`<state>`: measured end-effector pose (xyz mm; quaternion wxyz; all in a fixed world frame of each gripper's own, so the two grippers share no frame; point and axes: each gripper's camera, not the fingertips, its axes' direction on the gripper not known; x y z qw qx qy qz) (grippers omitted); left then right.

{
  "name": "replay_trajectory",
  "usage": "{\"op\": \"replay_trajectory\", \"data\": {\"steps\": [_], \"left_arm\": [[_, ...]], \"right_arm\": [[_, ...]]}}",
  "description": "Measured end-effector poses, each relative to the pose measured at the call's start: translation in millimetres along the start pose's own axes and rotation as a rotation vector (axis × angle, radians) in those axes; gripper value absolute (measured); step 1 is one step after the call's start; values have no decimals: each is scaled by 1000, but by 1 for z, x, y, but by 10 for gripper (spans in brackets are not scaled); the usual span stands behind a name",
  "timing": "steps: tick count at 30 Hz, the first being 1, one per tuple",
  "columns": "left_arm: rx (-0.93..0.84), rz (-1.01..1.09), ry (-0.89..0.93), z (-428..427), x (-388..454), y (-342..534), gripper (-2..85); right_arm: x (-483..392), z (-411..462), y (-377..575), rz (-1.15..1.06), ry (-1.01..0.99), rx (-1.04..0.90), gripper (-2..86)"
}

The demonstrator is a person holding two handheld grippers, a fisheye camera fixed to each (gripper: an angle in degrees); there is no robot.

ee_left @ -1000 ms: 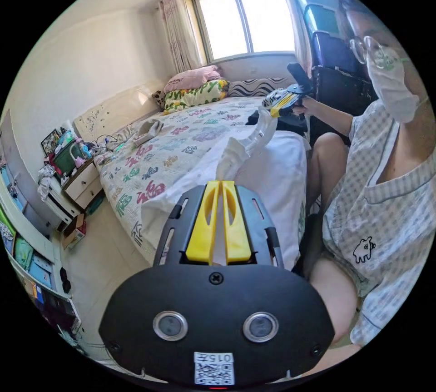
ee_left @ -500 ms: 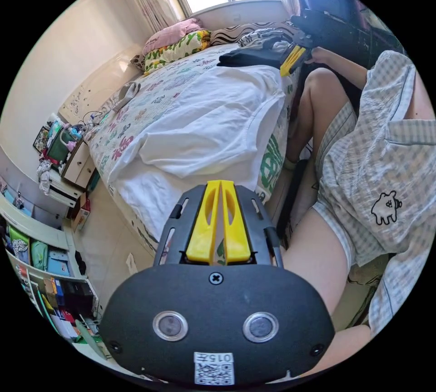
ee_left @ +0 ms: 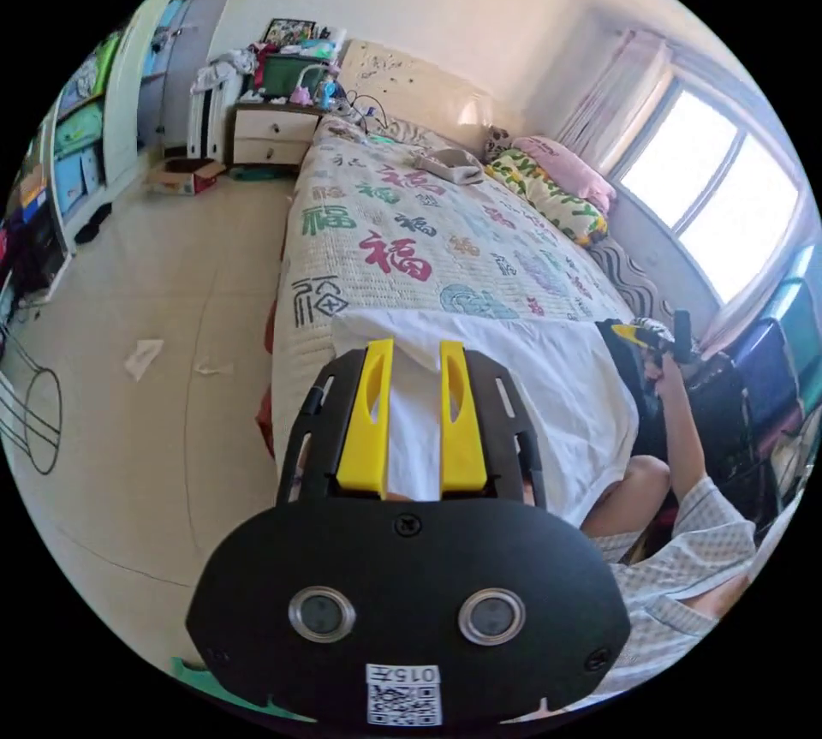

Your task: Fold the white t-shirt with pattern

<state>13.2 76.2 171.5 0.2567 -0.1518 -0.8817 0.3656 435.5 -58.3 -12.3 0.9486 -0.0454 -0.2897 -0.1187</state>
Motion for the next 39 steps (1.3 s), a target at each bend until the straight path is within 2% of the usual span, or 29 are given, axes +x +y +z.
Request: {"op": "replay_trajectory", "data": {"steps": [2,4,8,14,17,21,23,30,39], "left_arm": [[-1,-58,70,6,-21,-9,106],[15,-91,114,11,-35,-18,108],[-107,-137,150,44,-59,-40,93],[-109,-159,208,50,-88,-54,55],[-84,-163,237,44,-99,-46,45],[-22,-201,289,34,-116,-34,31],[-29,-205,298,36,-118,-33,28],[1,-117,218,24,-99,-28,-4],[150,-59,220,-8,-87,-24,-8]], "right_arm": [[17,5,-7,47,19,10,121],[28,9,-21,64,-17,-67,124],[37,6,-44,82,-33,-108,119],[39,3,-65,83,-24,-201,100],[29,-12,-65,43,106,-173,90],[43,10,-76,91,36,-234,90],[42,23,-81,83,79,-264,80],[45,23,-88,75,56,-166,9],[26,16,-88,-16,99,-25,-3]]}}
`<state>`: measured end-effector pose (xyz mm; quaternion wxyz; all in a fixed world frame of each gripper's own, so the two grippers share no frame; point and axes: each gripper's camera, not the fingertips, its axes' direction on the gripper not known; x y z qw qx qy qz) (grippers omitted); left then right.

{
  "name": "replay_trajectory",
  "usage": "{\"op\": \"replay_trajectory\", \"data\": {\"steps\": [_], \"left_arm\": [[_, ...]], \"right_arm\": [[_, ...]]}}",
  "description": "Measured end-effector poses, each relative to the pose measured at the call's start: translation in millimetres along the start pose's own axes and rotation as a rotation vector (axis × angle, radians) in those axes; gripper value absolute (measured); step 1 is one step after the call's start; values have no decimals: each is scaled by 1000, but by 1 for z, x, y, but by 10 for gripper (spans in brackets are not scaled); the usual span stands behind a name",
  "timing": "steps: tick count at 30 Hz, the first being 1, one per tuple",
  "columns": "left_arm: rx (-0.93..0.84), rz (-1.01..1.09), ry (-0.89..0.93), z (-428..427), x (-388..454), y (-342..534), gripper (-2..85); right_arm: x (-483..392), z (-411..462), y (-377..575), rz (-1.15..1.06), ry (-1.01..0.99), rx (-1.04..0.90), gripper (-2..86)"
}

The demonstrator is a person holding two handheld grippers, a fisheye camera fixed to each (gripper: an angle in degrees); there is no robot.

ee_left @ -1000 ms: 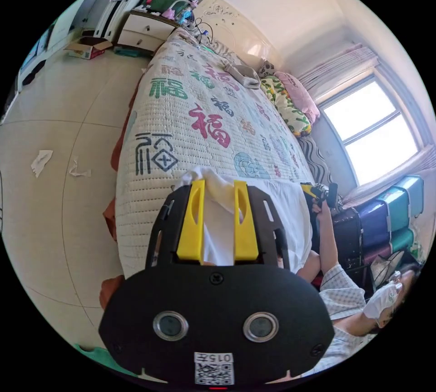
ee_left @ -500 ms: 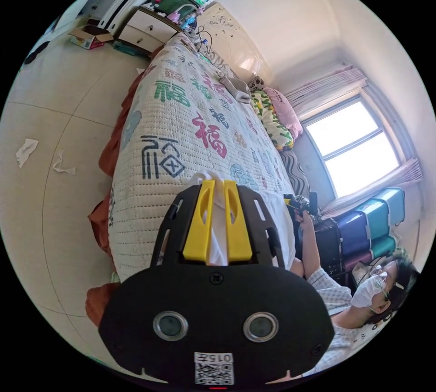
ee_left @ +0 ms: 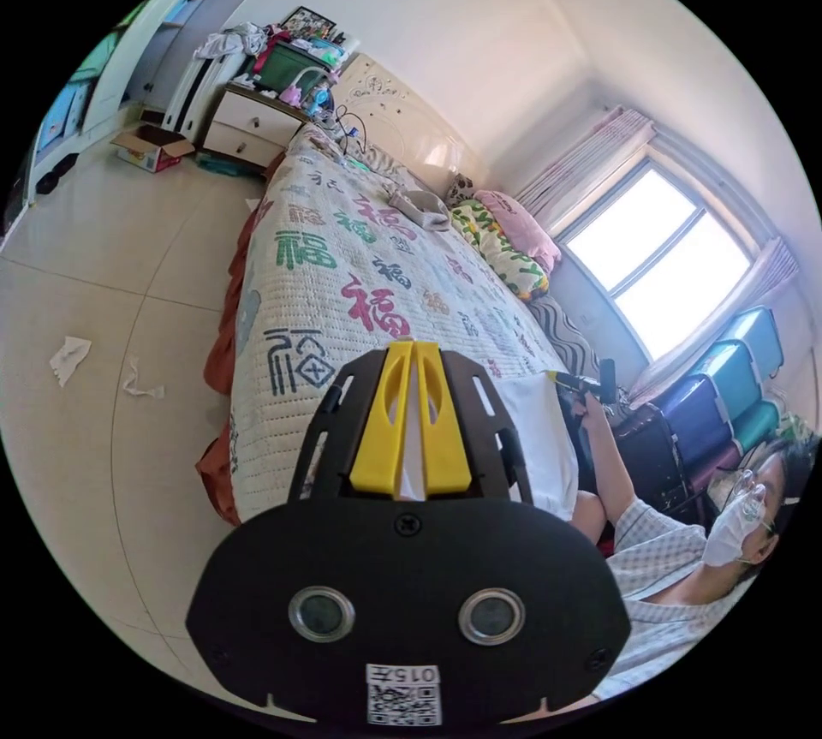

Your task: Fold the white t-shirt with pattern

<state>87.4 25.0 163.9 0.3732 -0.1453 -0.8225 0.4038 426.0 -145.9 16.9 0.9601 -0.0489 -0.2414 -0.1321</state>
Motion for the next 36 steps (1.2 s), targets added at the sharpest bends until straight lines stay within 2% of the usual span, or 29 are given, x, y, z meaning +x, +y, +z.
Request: {"op": "replay_trajectory", "data": {"steps": [9,11,15,19,21,23,30,32,36], "left_arm": [[106,11,-23,8,15,-24,-5],[103,6,-30,18,15,-25,-4],[-57,-35,-131,55,9,-19,23],[-37,31,-87,38,28,-6,70],[-35,118,-105,17,58,2,81],[-77,221,-109,7,90,11,83],[-543,632,-21,43,231,112,96],[-583,693,-31,52,256,132,97],[-617,787,-248,72,283,156,87]], "right_arm": [[2,8,3,-1,53,193,3],[8,25,5,23,76,151,10],[27,67,23,76,88,-21,62],[20,42,49,17,47,56,81],[10,28,76,-67,3,72,83],[-4,26,99,-195,-103,5,83],[-106,56,194,-683,-276,-266,106],[-129,75,214,-754,-237,-360,112],[-157,125,263,-892,-106,-539,117]]}}
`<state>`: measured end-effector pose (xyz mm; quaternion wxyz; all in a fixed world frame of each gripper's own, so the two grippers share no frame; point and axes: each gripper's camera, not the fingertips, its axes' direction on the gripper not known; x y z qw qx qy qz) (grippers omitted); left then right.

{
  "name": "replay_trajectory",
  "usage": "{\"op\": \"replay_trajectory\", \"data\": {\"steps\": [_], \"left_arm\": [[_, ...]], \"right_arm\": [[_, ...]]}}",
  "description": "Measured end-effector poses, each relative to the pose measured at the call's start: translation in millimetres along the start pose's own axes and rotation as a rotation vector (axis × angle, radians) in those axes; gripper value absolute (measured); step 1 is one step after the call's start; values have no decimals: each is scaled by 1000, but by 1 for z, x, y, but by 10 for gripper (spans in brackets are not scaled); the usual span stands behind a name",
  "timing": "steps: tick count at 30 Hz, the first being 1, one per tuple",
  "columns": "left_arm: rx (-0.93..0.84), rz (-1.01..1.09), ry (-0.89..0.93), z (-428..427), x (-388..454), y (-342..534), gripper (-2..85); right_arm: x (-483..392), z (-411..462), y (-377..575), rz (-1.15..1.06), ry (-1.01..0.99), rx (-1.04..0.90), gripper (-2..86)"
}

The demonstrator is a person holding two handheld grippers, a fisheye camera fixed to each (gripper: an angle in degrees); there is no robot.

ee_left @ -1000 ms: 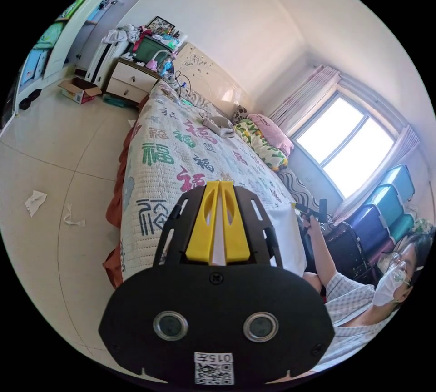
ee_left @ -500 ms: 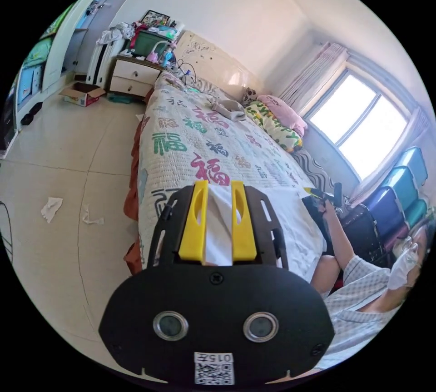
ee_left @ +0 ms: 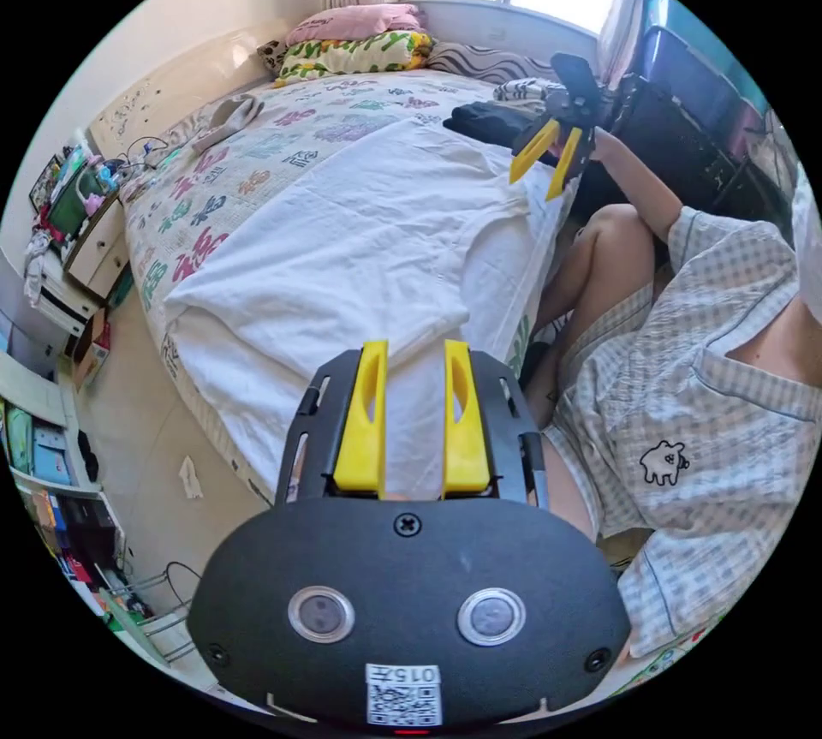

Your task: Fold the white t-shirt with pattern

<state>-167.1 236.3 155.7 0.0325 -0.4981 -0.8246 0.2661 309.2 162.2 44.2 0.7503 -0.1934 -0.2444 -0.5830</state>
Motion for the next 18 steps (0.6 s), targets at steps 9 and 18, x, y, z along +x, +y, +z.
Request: {"op": "replay_trajectory", "data": {"steps": [9,18], "left_arm": [[65,4,-68,0,13,9,8],[99,73,108,-22,23,26,1]], "right_arm": [[-3,33,17,69,110,86,44],[-8,59,27,-18,-7,26,42]]}}
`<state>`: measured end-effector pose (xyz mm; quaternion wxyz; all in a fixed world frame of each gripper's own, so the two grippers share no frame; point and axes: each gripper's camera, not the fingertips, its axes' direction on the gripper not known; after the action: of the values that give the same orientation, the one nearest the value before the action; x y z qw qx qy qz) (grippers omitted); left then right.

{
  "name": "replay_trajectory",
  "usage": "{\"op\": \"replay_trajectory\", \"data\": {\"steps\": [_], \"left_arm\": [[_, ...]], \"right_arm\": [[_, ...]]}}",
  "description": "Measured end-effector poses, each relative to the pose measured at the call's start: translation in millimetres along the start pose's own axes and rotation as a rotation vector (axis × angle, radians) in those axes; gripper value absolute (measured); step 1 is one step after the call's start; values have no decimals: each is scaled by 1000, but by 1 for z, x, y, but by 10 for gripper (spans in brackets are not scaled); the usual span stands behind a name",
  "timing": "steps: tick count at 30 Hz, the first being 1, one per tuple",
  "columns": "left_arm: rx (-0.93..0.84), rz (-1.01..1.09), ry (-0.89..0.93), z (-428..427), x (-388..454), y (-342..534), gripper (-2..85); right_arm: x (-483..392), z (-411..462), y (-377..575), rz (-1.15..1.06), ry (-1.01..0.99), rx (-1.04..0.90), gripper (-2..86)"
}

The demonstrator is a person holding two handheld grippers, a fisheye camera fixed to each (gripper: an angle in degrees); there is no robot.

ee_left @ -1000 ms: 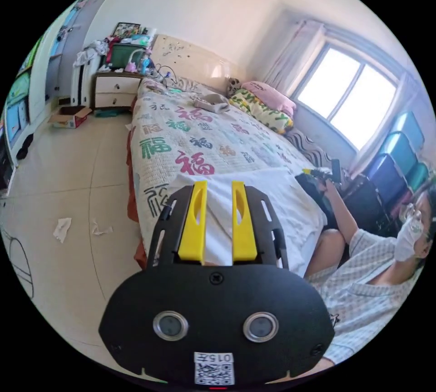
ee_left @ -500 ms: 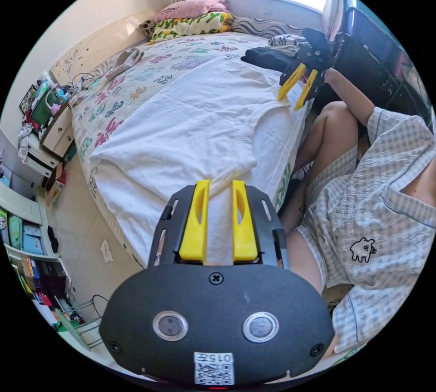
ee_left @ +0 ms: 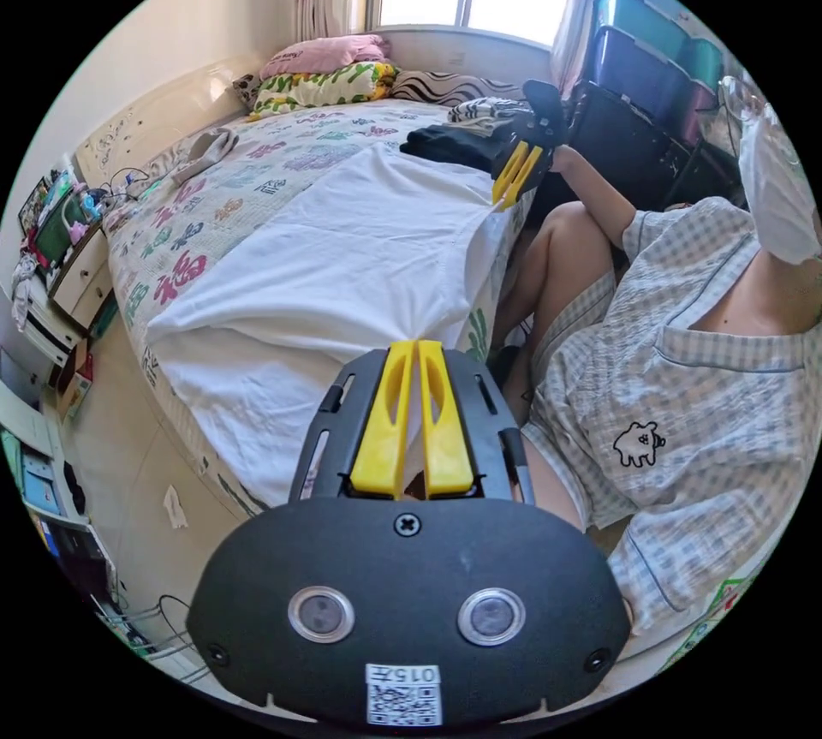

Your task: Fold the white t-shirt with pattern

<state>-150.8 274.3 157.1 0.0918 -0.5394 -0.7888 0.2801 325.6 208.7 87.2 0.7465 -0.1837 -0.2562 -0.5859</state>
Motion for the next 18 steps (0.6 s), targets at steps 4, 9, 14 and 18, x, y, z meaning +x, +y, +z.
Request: {"op": "replay_trajectory", "data": {"steps": [4,9,14,18], "left_arm": [[-148,-31,61,25,-15,0,5],[130,-46,92,-36,-40,22,19],[392,-508,-81,-66,-139,47,62],[233,-629,115,-17,-201,38,90]], "right_arm": [[26,22,-4,65,-134,-61,61],[64,-60,29,167,-38,446,57],[158,-68,60,675,126,634,110],[200,-34,51,725,-108,767,115]]}}
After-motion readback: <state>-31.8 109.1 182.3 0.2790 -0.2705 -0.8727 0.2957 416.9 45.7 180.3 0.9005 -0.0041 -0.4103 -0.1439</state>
